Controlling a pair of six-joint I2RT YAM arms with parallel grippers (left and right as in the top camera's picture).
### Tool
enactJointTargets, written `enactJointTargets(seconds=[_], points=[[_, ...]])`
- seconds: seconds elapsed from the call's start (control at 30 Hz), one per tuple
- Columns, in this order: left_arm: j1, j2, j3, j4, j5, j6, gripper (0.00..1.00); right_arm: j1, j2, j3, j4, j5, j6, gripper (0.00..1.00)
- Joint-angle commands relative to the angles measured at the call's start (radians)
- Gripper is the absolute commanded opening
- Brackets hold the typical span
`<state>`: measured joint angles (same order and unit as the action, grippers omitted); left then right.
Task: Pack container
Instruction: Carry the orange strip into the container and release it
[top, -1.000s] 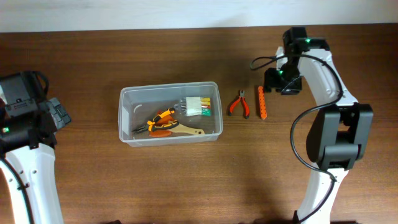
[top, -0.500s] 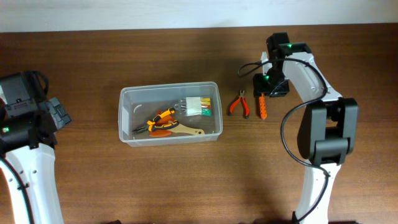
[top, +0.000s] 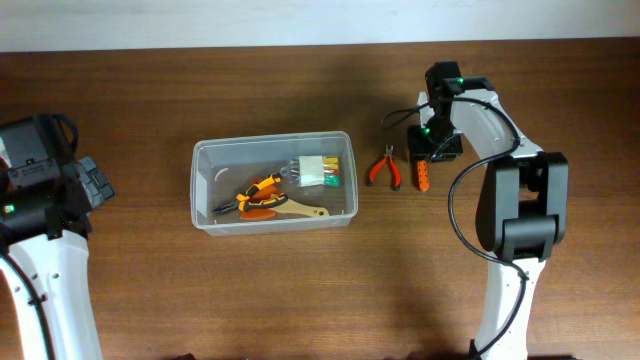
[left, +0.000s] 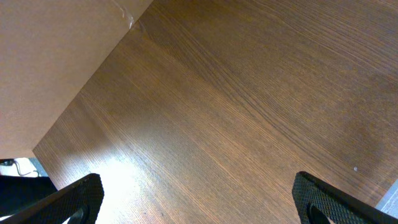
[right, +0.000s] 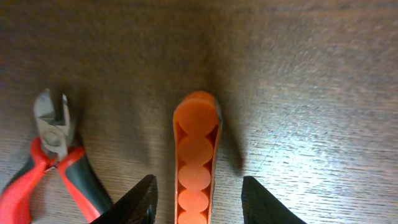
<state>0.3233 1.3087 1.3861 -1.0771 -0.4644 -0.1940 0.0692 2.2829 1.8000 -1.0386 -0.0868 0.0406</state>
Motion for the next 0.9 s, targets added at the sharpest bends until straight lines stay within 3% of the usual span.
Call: enactJointTargets(seconds=[0.0, 0.07, 0.1, 0.2, 0.43, 0.7, 0.87], points=[[0.007, -0.011, 0.016, -0.002, -0.011, 0.012, 0.99, 0.003, 0.016, -0.028, 0.008, 0.021, -0.007, 0.44], [0.007, -0.011, 0.016, -0.002, -0.011, 0.012, 0.99, 0.003, 0.018, -0.032, 0.011, 0.021, -0.007, 0.41], [0.007, -0.011, 0.016, -0.002, -0.011, 0.012, 0.99, 0.003, 0.019, -0.032, 0.011, 0.020, -0.007, 0.33], [0.007, -0.011, 0.016, -0.002, -0.011, 0.012, 0.99, 0.003, 0.019, -0.032, 0.009, 0.020, -0.007, 0.22], [0.007, -0.011, 0.016, -0.002, -0.011, 0.012, 0.99, 0.003, 0.014, 0.025, -0.061, 0.019, -0.007, 0.09], [0.007, -0.011, 0.016, -0.001, -0.011, 0.012, 0.99, 0.027, -0.041, 0.387, -0.320, 0.007, -0.007, 0.04], [0.007, -0.011, 0.016, -0.002, -0.011, 0.012, 0.99, 0.141, -0.063, 0.696, -0.418, -0.027, -0.061, 0.04]])
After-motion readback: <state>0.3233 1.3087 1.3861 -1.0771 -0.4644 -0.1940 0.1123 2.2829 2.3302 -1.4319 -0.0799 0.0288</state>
